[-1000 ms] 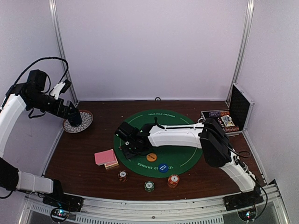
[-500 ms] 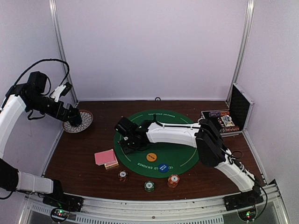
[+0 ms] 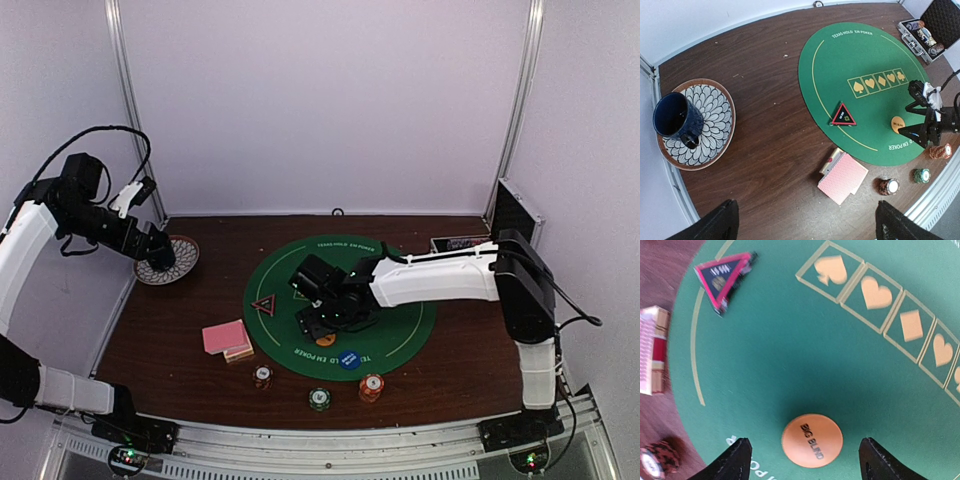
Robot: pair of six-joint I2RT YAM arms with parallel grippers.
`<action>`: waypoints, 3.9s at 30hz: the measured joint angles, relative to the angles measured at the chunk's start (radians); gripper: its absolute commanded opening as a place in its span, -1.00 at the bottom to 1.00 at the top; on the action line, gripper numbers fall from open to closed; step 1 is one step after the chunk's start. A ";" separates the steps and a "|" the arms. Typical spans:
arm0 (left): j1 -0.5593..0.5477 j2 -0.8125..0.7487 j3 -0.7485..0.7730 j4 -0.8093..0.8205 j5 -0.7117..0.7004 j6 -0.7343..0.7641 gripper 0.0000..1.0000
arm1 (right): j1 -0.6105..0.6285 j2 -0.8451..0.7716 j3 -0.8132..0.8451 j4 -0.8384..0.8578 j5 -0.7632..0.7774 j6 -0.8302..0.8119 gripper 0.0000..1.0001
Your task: Distribute texas hold em gaming equipment
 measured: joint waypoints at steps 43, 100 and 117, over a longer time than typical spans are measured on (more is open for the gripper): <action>0.000 -0.004 0.031 -0.045 0.045 0.032 0.95 | -0.185 0.201 0.153 0.048 0.051 -0.034 -0.11; 0.000 0.036 0.035 -0.076 0.036 0.066 0.95 | -0.056 -0.071 -0.086 -0.078 -0.097 -0.177 0.62; -0.027 -0.063 -0.163 -0.074 0.097 0.193 0.95 | 0.004 -0.066 -0.165 -0.123 -0.103 -0.176 0.43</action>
